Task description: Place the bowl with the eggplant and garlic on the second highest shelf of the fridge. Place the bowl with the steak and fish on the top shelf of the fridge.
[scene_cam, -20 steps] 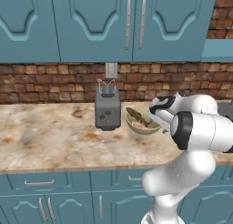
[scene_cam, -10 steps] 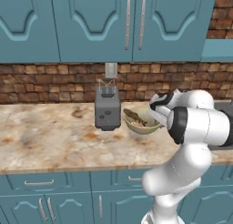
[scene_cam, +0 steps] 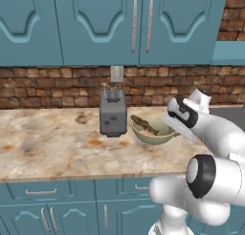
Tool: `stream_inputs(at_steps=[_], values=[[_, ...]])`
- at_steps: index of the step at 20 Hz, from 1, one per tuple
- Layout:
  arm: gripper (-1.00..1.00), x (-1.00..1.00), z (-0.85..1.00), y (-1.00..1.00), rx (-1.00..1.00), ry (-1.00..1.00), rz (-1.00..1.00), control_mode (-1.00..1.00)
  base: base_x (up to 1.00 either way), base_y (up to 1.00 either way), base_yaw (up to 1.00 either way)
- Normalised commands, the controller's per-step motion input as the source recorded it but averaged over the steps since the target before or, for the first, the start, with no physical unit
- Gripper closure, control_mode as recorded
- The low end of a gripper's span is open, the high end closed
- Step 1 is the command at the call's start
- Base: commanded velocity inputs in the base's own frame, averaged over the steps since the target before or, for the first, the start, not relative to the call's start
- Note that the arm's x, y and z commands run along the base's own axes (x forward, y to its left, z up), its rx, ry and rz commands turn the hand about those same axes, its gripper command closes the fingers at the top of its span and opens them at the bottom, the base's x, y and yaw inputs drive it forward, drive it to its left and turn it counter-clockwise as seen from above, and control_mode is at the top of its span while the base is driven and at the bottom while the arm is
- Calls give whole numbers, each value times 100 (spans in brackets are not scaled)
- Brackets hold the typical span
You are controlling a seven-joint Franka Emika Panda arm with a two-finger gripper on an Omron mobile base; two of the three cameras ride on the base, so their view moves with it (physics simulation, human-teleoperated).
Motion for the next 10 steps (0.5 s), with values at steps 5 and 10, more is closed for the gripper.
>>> stream_inputs(at_steps=[5, 10], values=[[100, -100, 98, 20, 0, -1, -1, -100, 0, 0, 0], [100, -100, 97, 1, 0, -9, -2, -100, 0, 0, 0]])
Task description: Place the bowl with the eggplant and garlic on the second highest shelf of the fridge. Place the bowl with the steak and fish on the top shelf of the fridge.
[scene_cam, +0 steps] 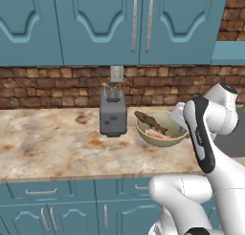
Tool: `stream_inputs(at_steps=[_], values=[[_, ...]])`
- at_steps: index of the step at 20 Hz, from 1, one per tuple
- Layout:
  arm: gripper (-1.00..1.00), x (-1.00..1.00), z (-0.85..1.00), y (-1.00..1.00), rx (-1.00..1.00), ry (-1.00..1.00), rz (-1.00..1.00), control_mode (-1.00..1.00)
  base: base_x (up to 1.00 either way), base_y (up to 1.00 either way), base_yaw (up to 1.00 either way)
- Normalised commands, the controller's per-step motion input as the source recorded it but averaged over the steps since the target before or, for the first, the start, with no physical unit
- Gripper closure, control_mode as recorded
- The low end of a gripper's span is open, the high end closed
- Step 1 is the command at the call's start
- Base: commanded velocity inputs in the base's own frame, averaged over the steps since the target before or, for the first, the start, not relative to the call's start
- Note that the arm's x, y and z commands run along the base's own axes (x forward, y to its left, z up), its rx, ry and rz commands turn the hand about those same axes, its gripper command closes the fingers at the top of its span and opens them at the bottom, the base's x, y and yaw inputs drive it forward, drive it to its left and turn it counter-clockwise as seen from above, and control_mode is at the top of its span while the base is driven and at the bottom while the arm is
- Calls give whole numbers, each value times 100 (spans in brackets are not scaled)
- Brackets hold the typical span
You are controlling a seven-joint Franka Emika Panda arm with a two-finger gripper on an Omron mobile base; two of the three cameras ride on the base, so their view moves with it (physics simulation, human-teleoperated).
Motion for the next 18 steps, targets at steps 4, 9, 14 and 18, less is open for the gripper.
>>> stream_inputs(at_steps=[4, 9, 14, 18], values=[[100, -100, 65, 7, -5, -9, -1, -100, 0, 0, 0], [100, -43, 7, 4, -2, -1, -5, -100, 0, 0, 0], [100, 0, 0, 0, 0, 0, 0, 100, -78, -10, -3], [100, 0, 0, 0, 0, 0, 0, 100, -93, -28, -55]])
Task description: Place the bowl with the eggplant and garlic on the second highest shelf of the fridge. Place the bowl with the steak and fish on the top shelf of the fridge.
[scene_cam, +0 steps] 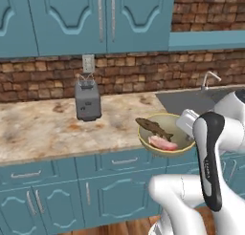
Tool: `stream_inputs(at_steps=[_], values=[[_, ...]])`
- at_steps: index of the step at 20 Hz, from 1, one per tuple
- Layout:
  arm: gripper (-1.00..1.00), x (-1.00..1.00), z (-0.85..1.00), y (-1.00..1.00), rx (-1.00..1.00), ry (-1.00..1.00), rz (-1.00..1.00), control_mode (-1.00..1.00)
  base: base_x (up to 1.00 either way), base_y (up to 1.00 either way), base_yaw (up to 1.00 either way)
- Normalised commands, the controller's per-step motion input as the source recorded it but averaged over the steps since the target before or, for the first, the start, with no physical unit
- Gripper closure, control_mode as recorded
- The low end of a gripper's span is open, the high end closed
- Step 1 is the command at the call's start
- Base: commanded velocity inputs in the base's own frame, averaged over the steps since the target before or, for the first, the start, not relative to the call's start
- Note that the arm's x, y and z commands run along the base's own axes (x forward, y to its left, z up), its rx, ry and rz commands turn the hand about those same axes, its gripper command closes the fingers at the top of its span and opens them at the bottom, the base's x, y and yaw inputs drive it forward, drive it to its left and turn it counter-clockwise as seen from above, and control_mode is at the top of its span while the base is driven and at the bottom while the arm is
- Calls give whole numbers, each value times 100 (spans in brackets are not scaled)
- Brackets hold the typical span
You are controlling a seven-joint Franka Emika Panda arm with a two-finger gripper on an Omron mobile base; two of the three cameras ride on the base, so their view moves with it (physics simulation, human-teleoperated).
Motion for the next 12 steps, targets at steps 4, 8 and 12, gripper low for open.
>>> stream_inputs(at_steps=[4, 8, 12], values=[[100, 0, 0, 0, 0, 0, 0, 100, -68, 0, -78], [100, 0, 0, 0, 0, 0, 0, 100, -33, -9, -82], [100, 0, 0, 0, 0, 0, 0, 100, 0, -60, -78]])
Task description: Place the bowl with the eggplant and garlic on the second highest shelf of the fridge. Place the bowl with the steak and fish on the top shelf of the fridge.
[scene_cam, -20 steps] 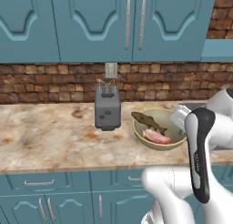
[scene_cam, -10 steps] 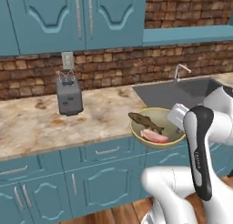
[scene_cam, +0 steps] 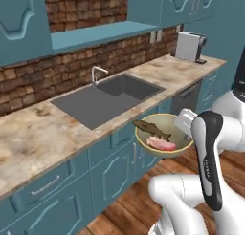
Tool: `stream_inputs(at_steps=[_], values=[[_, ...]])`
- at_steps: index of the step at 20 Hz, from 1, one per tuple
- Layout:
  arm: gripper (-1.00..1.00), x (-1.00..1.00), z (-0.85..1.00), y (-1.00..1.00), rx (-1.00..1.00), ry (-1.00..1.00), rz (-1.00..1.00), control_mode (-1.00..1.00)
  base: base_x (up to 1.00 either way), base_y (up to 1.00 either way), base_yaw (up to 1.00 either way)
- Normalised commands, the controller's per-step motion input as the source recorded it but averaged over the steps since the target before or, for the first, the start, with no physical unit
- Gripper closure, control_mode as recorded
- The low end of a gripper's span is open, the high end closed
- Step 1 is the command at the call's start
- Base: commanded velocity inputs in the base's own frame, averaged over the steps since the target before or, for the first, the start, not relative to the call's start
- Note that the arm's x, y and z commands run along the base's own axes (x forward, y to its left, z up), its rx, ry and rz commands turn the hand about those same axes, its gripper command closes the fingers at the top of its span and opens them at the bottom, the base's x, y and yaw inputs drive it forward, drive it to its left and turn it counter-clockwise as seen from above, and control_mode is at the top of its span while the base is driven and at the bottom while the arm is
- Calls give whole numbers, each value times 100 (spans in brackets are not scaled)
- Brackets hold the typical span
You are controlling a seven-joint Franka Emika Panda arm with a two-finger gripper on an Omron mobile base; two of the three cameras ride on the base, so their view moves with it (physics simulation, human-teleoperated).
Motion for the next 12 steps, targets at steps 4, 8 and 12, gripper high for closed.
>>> stream_inputs(at_steps=[4, 8, 12], values=[[100, 0, 0, 0, 0, 0, 0, 100, 9, -65, -72], [100, 0, 0, 0, 0, 0, 0, 100, 20, -66, -68], [100, 0, 0, 0, 0, 0, 0, 100, 40, -69, -60]])
